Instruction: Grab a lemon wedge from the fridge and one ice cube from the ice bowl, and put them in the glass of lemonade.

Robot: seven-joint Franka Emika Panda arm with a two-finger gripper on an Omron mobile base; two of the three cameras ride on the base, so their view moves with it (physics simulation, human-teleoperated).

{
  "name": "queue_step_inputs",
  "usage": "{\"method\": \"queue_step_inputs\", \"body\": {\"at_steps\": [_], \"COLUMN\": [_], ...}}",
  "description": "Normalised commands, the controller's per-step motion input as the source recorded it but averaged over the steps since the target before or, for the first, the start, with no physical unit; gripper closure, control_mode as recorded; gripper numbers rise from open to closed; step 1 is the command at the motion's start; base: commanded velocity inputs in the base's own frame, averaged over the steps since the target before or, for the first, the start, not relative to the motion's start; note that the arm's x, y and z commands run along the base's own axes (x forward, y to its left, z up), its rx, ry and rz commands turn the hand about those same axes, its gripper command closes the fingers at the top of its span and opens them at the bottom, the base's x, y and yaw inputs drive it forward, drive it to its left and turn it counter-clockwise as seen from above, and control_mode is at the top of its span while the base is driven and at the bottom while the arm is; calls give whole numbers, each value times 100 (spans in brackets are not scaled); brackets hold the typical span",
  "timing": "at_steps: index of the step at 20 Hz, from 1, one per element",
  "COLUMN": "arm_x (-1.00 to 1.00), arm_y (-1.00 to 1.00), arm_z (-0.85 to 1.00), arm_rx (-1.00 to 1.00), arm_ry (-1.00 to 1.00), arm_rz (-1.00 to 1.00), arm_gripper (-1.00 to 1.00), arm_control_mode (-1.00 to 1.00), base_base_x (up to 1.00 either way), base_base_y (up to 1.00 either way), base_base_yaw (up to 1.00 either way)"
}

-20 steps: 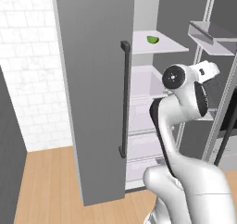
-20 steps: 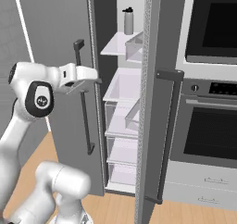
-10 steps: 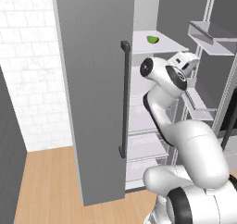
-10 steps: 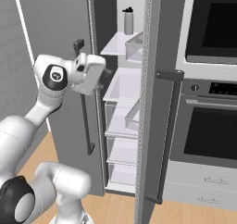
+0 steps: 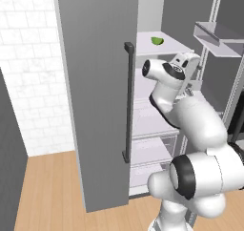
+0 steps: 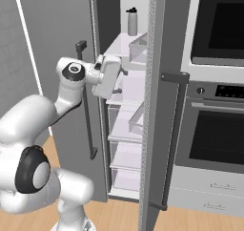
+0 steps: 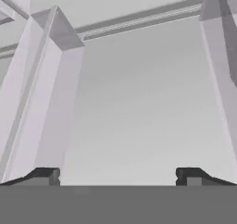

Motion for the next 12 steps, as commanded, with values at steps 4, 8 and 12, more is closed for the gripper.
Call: {"method": "queue_step_inputs", "body": {"at_steps": [4, 8, 12], "arm_x": [17, 0, 1], "arm_y": [-64, -76, -79], "arm_z": [-20, -7, -1], "arm_rx": [-2, 0, 0], "arm_ry": [9, 2, 4], "arm_rz": [-5, -6, -6], "arm_gripper": [-100, -100, -100], "arm_control_mode": [-100, -100, -100], "base_base_x": [0, 0, 0], "base_base_y": [0, 0, 0], "base_base_yaw": [0, 0, 0]}}
